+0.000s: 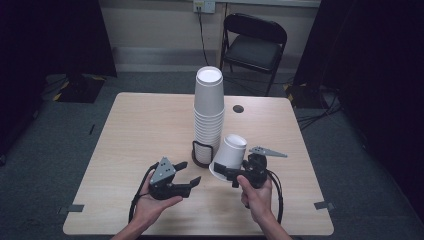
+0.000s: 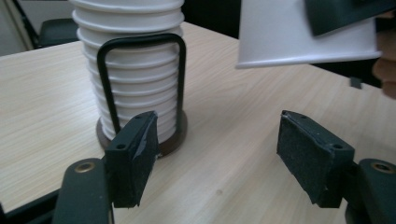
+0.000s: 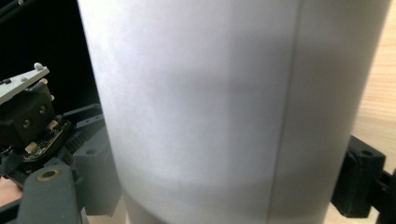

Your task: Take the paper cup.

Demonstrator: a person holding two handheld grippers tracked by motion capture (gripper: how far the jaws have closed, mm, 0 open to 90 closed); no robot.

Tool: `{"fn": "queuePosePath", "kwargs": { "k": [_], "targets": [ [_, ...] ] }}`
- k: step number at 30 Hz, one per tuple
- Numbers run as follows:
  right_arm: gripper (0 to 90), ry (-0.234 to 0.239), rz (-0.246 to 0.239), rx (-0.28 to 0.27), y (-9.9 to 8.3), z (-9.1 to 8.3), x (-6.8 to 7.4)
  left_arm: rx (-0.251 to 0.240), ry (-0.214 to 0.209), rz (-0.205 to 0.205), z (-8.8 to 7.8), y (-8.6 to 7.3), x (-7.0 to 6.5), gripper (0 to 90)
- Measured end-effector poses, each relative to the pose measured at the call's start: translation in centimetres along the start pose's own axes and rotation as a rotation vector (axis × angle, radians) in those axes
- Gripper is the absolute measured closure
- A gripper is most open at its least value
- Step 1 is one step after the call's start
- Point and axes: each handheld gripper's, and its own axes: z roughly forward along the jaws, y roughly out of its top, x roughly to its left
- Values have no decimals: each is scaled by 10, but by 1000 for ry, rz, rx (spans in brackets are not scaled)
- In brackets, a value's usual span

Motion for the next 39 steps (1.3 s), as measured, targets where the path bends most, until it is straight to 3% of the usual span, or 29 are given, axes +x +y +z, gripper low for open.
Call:
{"fn": "queuePosePath", "kwargs": {
  "k": [7,15,23,32,39],
  "targets": [
    [154,58,102,0,-6,5,0,-22,17,30,-1,-2,-4,328],
    [154,124,197,21,-15,12,2,-33,34,13,0,-5,-5,311],
    [154,185,317,29,-22,17,0,-24,6,14,2,-9,-8,430],
    [154,246,454,45,-30,23,-2,-57,37,48,2,-10,-12,511],
    [154,255,482,62,-34,29,2,-71,42,71,3,-10,-14,554]
  ]
}}
